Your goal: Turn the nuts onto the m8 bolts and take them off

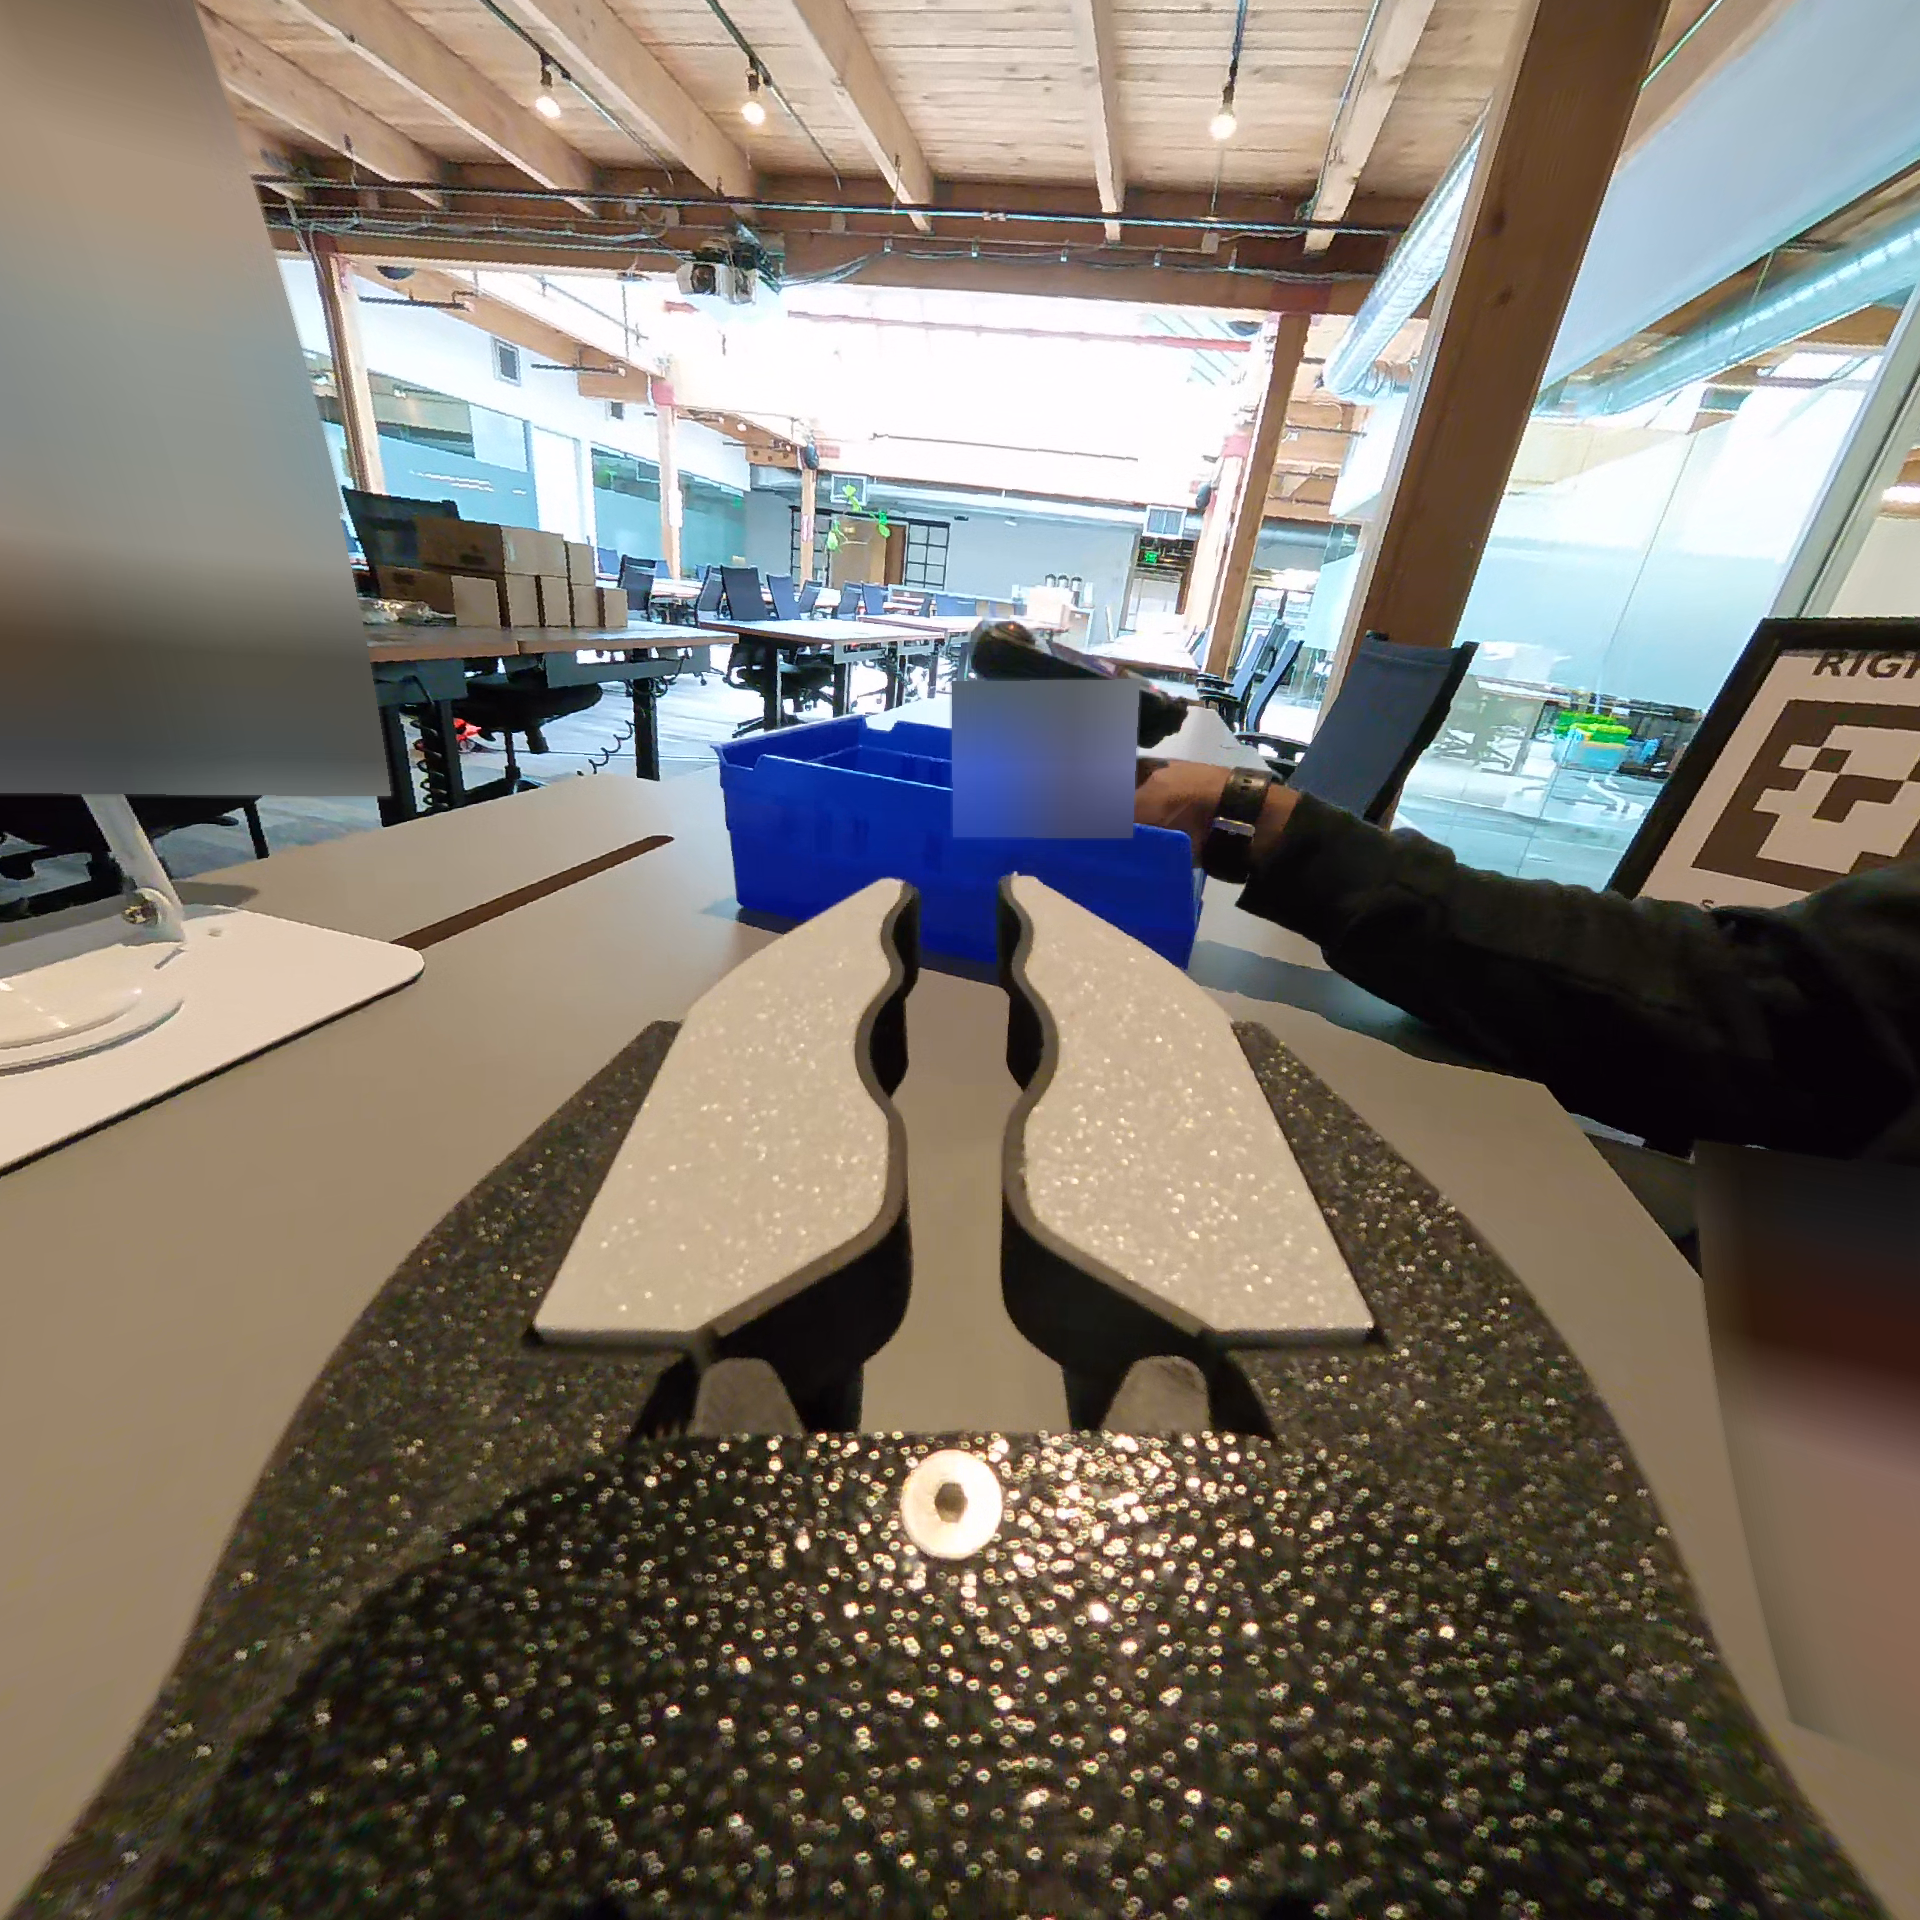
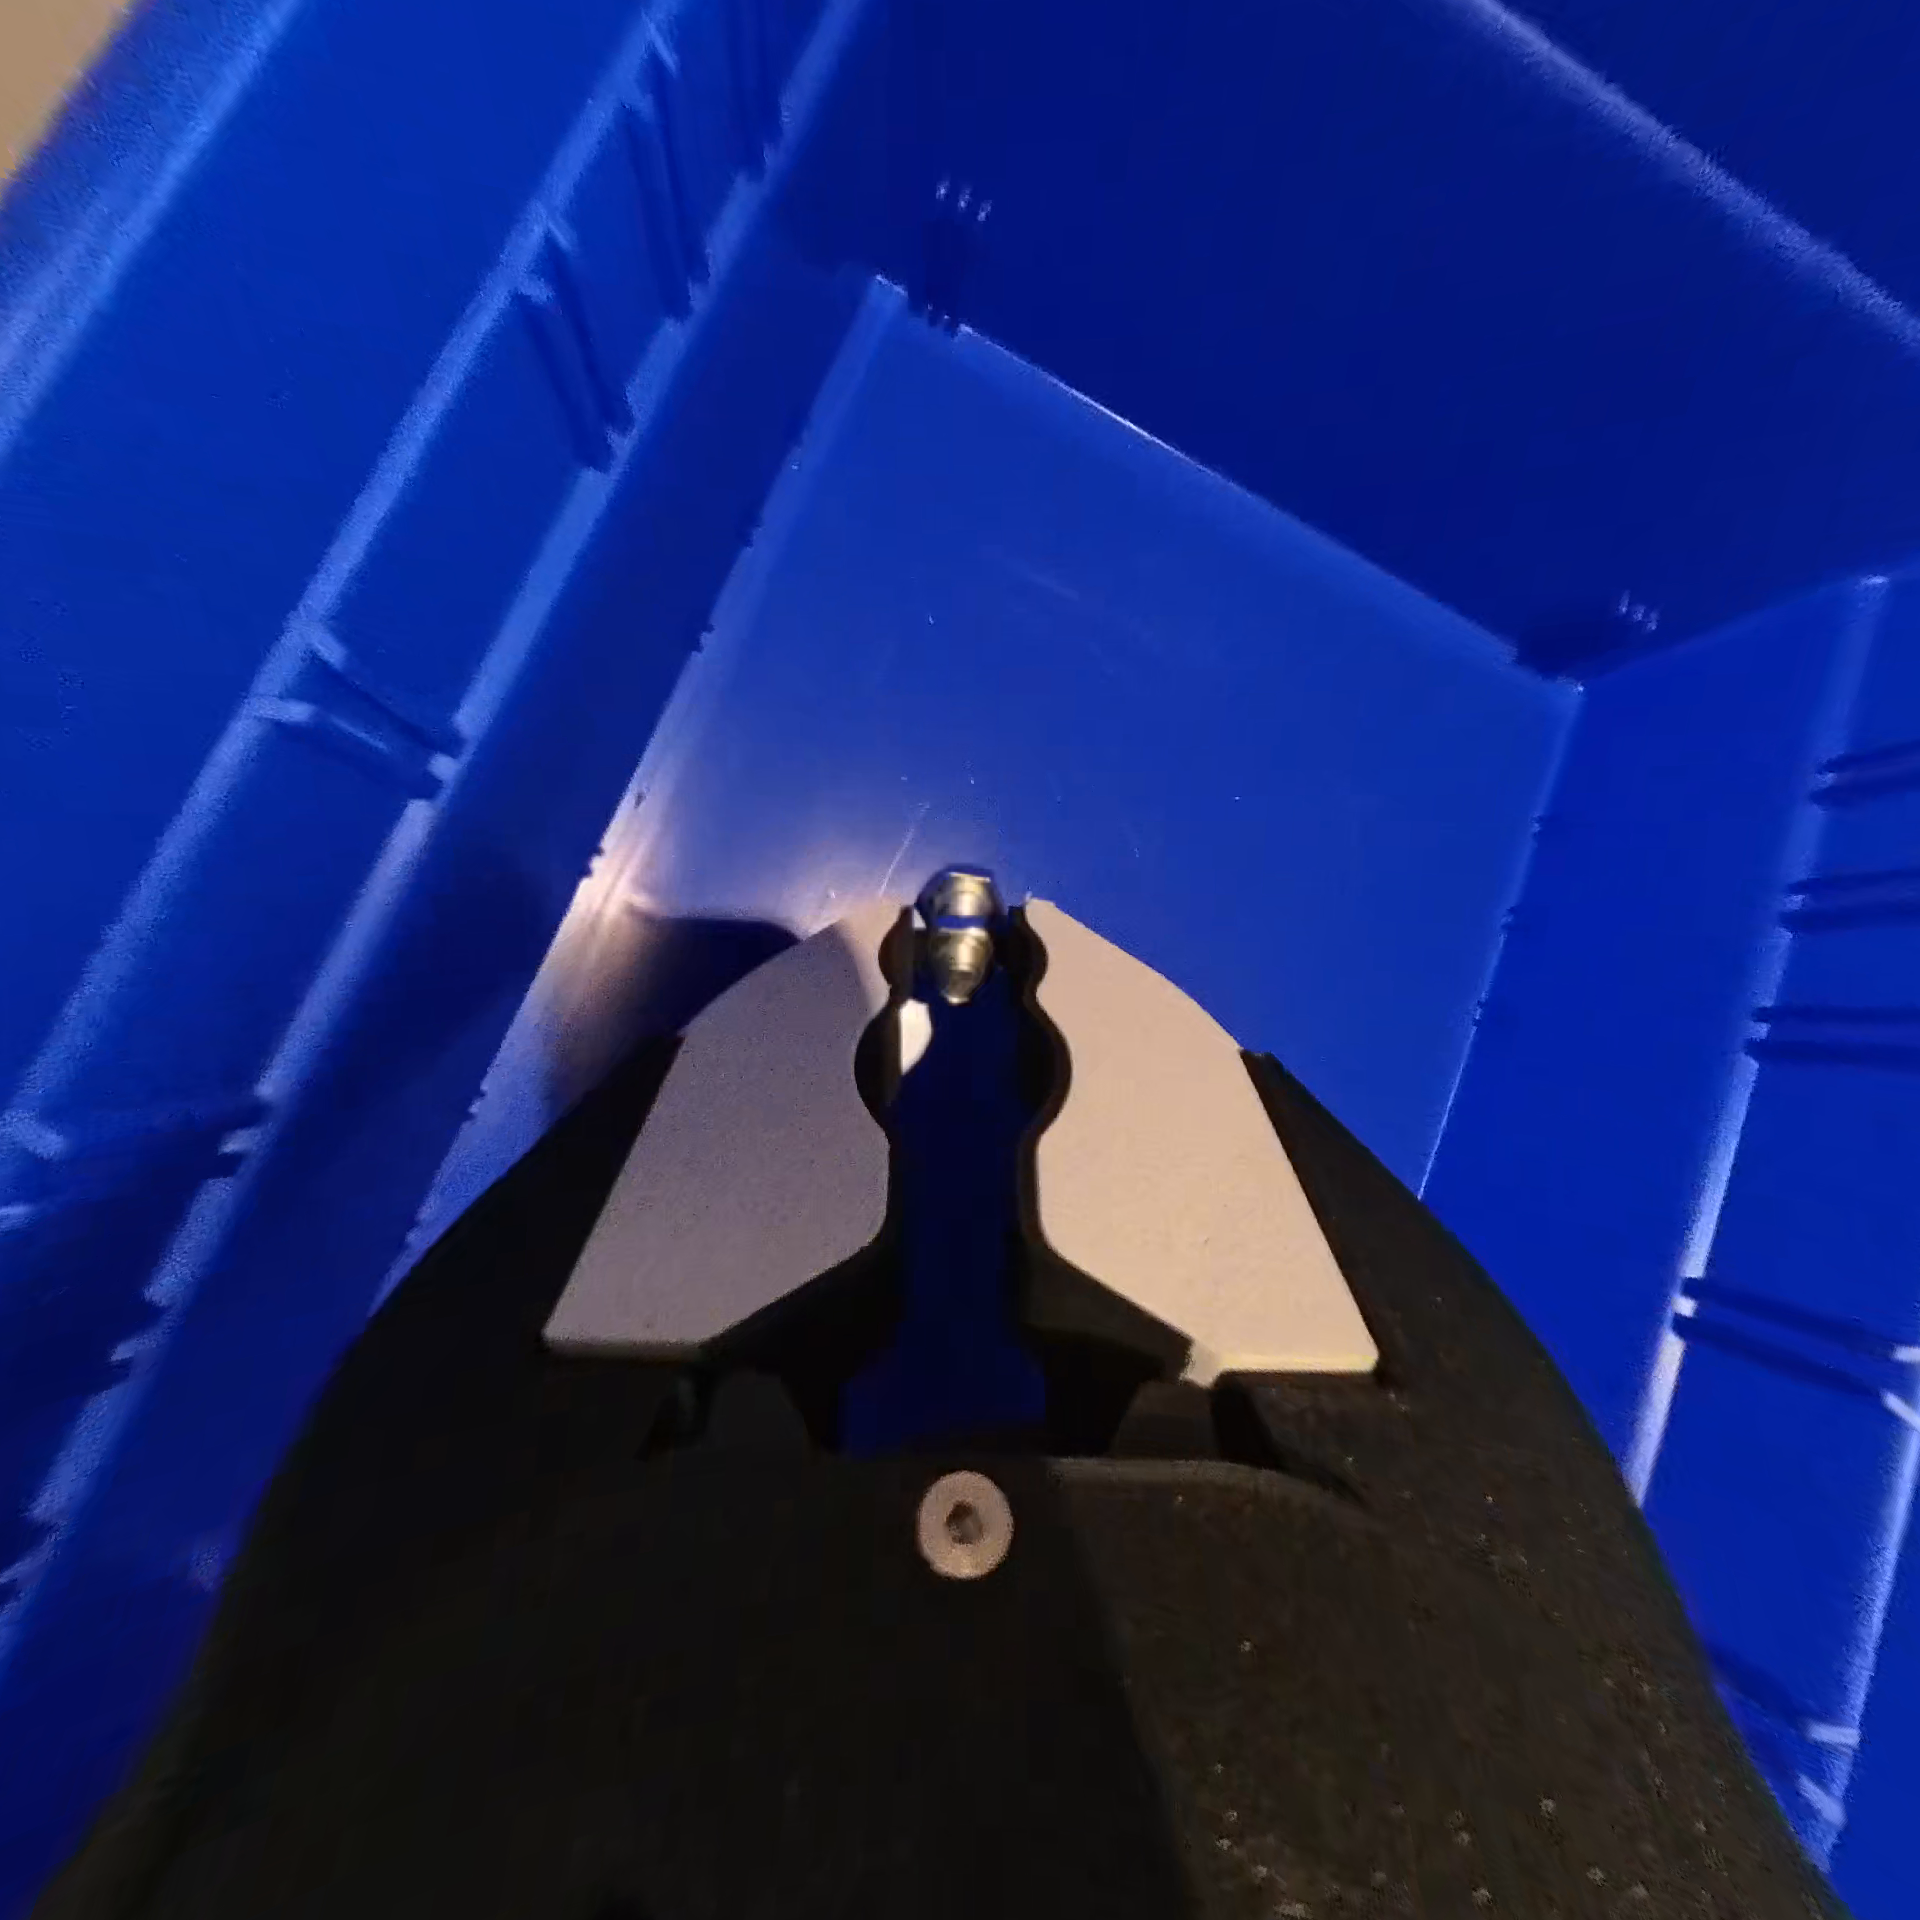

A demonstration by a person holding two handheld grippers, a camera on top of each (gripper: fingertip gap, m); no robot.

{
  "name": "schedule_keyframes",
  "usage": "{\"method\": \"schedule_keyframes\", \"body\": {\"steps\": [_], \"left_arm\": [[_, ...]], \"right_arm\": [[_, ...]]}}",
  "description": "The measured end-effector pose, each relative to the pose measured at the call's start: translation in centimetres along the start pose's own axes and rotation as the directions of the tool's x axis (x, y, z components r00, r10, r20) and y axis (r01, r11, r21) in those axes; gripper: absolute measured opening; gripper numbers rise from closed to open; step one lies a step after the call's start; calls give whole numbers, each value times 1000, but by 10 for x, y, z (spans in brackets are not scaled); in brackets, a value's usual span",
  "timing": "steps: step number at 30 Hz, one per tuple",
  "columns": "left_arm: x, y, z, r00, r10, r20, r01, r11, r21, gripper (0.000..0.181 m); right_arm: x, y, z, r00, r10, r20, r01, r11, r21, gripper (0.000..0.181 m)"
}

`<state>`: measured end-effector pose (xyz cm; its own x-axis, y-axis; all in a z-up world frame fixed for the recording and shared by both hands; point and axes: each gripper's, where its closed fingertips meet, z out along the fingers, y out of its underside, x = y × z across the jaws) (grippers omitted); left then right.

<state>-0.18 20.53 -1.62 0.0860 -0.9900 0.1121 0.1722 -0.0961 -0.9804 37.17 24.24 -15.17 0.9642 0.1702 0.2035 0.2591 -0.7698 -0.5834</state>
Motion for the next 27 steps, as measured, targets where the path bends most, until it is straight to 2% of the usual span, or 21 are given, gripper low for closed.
{"method": "schedule_keyframes", "body": {"steps": [2,4,6,8,10,12,14,16,18,20,23,24,26,27], "left_arm": [[0,-2,0,1000,6,2,-6,1000,4,13],[0,-4,-1,1000,6,6,-6,1000,11,13],[-2,-5,-2,1000,8,17,-8,1000,16,13],[-5,-5,-3,999,17,39,-17,1000,15,13],[-13,-6,-3,994,43,97,-44,999,12,14],[-26,-5,-5,976,89,201,-87,996,-15,14],[-40,-4,-9,940,145,308,-134,989,-58,16],[-50,-6,-15,903,178,390,-154,984,-93,19],[-55,-14,-23,867,190,460,-158,981,-109,23],[-56,-24,-35,827,185,531,-136,982,-131,31],[-54,-41,-82,711,212,671,-83,972,-219,39],[-52,-49,-104,670,229,706,-66,966,-251,41],[-49,-73,-159,584,274,764,-23,946,-322,42],[-49,-87,-192,535,293,792,19,933,-358,43]], "right_arm": [[9,-2,-5,999,13,-45,-12,1000,28,35],[28,-15,-24,991,42,-127,-27,993,119,45],[40,-37,-56,982,82,-172,-30,958,287,53],[29,-67,-98,989,102,-109,-32,858,513,55],[-12,-97,-145,995,54,89,-102,692,715,54],[-69,-118,-188,968,-79,237,-159,538,828,49],[-136,-126,-206,933,-242,266,-124,476,871,47],[-210,-121,-194,870,-413,271,-26,510,860,45],[-274,-98,-155,787,-536,304,119,616,779,48],[-311,-70,-112,731,-606,314,277,684,675,48],[-331,-37,-73,679,-645,349,402,726,558,43],[-331,-35,-69,677,-644,357,413,734,540,48],[-330,-40,-73,690,-629,359,374,734,567,38],[-329,-40,-73,692,-621,368,364,740,565,39]]}}
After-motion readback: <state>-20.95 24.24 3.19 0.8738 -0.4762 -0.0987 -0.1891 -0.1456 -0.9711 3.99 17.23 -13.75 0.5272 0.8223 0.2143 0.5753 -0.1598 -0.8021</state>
